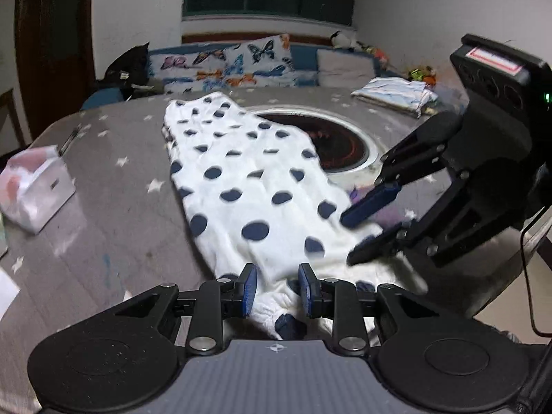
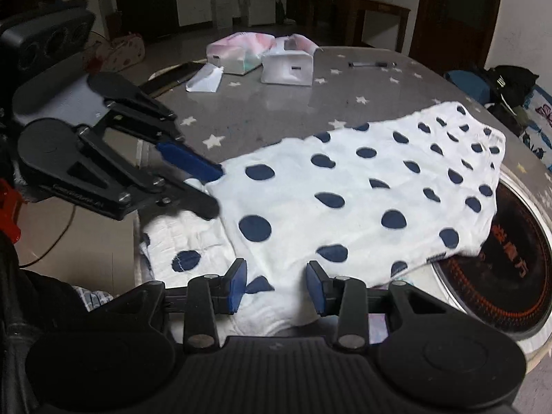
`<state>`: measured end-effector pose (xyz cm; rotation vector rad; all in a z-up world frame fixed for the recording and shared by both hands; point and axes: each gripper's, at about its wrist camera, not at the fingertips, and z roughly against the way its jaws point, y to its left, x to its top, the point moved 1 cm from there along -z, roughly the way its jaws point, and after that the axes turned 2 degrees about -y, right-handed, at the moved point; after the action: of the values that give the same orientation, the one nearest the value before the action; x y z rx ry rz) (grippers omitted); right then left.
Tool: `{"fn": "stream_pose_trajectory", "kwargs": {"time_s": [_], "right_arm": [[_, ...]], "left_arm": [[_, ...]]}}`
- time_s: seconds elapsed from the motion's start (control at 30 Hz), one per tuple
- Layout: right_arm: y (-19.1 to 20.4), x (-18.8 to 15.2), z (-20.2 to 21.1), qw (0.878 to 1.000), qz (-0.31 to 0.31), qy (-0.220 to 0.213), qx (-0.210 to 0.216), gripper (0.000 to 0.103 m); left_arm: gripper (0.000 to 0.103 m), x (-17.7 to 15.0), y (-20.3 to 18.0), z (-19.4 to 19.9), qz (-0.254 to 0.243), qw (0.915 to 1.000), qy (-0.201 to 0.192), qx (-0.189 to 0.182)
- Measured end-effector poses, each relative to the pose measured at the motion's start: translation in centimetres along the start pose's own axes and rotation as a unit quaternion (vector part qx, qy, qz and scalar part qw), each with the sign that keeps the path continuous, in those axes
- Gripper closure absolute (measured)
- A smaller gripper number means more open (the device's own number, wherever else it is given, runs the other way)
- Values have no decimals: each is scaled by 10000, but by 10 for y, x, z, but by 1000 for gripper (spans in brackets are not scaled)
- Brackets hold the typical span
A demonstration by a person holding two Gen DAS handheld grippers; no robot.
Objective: Fold clothes
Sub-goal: 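Grasp the pant cuffs with the left gripper while the right gripper grasps the waistband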
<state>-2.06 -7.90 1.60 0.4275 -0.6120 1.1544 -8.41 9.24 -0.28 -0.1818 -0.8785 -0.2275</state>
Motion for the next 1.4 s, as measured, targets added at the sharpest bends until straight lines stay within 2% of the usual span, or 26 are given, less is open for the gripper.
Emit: {"fn": "stream_pose_trajectory", "kwargs": {"time_s": [0.03,0.13,0.27,0.37,0.47,0.57,0.6,0.7,0.87,0.93,1.0,1.1,1.17,1.33,1.4], "right_arm": [[-1,1,3,10000,-15,-43,-14,65],[1,5,18,9998,-12,-218,-4,65],[15,4,29,9994,88,-236,242,65],[30,0,32,9986,242,-187,422,64],[43,-4,33,9974,391,-148,582,55],[51,-7,29,9972,506,-85,551,54],[54,-9,26,9971,559,-52,505,56],[58,-13,22,9972,692,17,289,61],[60,-15,29,9974,708,-67,78,86],[61,-15,35,9971,741,-167,-14,88],[61,-13,42,9970,732,-241,-91,97],[59,-11,53,9965,771,-283,-177,97],[58,-12,56,9967,744,-266,-170,97],[60,-22,44,9976,676,-38,146,96],[60,-22,43,9976,645,-20,254,95]], "left_arm": [[71,1,2,4,104,9999,-42,42],[58,5,13,19,590,9980,-212,123],[56,-1,20,22,1111,9938,58,12],[56,-9,20,21,1335,9907,247,-60],[58,-12,20,21,1491,9882,313,-137],[72,-11,18,23,1608,9863,303,-219],[81,-11,18,23,1647,9856,299,-246],[89,-8,19,26,1749,9837,257,-320],[92,3,22,34,1892,9806,104,-497],[93,9,20,37,1896,9802,19,-567],[93,14,18,40,1897,9796,-55,-667],[93,15,14,41,1863,9798,-56,-726],[93,9,16,37,1895,9793,104,-702],[92,-7,21,24,1828,9806,577,-407],[91,-8,23,28,1728,9824,576,-406]]}}
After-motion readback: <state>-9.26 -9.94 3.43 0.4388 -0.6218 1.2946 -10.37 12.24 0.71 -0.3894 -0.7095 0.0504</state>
